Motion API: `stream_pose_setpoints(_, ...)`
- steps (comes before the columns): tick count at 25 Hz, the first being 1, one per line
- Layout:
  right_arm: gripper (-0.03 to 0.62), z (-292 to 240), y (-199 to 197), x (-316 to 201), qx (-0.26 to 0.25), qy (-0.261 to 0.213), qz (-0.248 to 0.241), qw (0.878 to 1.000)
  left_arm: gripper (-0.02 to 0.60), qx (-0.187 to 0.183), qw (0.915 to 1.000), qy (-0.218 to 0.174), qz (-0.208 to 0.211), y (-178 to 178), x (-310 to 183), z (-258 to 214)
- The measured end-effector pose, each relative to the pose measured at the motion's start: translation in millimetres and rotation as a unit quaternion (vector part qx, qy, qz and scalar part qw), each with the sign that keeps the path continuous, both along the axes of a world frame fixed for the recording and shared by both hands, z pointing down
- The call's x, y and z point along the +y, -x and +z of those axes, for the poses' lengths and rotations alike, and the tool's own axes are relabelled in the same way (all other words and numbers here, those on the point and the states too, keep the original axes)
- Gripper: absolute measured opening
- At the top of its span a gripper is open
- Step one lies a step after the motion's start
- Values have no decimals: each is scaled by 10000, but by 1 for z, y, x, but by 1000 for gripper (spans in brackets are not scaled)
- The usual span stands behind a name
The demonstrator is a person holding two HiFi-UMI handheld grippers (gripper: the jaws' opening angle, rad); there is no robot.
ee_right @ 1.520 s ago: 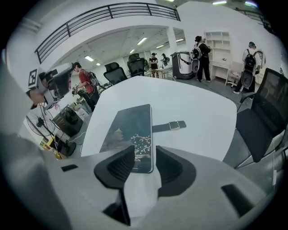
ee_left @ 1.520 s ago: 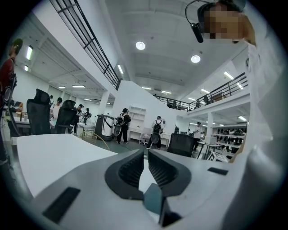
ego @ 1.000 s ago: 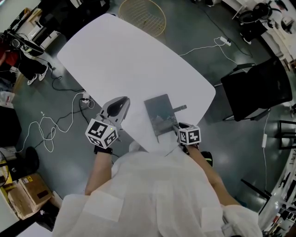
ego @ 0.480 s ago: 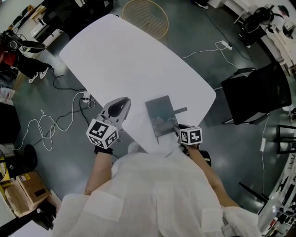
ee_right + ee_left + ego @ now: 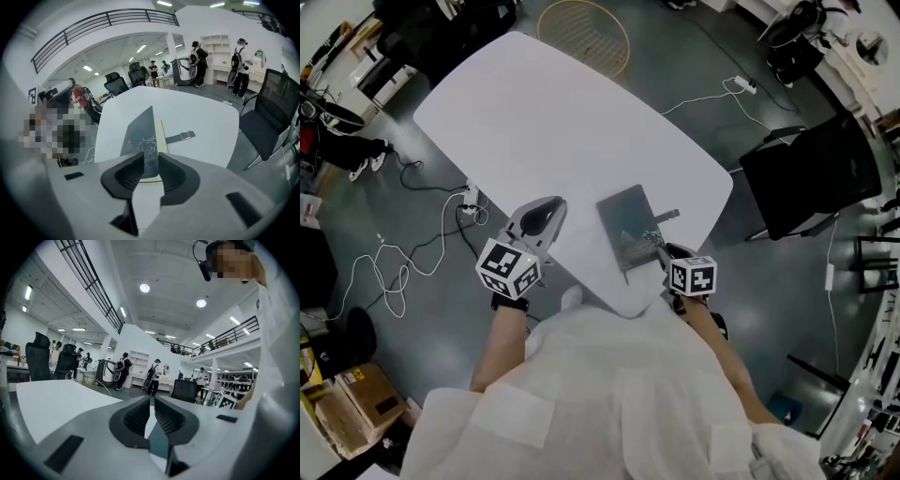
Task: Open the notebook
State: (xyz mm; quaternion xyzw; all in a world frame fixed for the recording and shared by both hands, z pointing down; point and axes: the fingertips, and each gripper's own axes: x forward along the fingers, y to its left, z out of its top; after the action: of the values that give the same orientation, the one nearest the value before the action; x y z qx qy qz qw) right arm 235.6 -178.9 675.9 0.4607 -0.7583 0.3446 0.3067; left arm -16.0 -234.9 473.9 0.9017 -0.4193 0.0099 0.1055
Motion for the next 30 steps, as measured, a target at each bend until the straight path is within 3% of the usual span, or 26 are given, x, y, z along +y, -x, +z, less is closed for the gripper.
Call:
stream_pose_setpoints(7,92,-38,24,7,-242,-659,356,9969,31,7,9995,-18,304,15,9,-1)
stream_pose_setpoints(13,60,-70,60,18,-917,-1258,377,9871,31,3,9986,-12,522,28,17,1)
stream_pose_setpoints(23,66,-88,143,51,-1624,-1347,-532,9760,31,-35,9968,-24,797,46,24,3)
stream_pose_setpoints(30,66,-100,165,62,-1803,-1424,-803,9699,31,-24,9964,-81,847,53,27,-2)
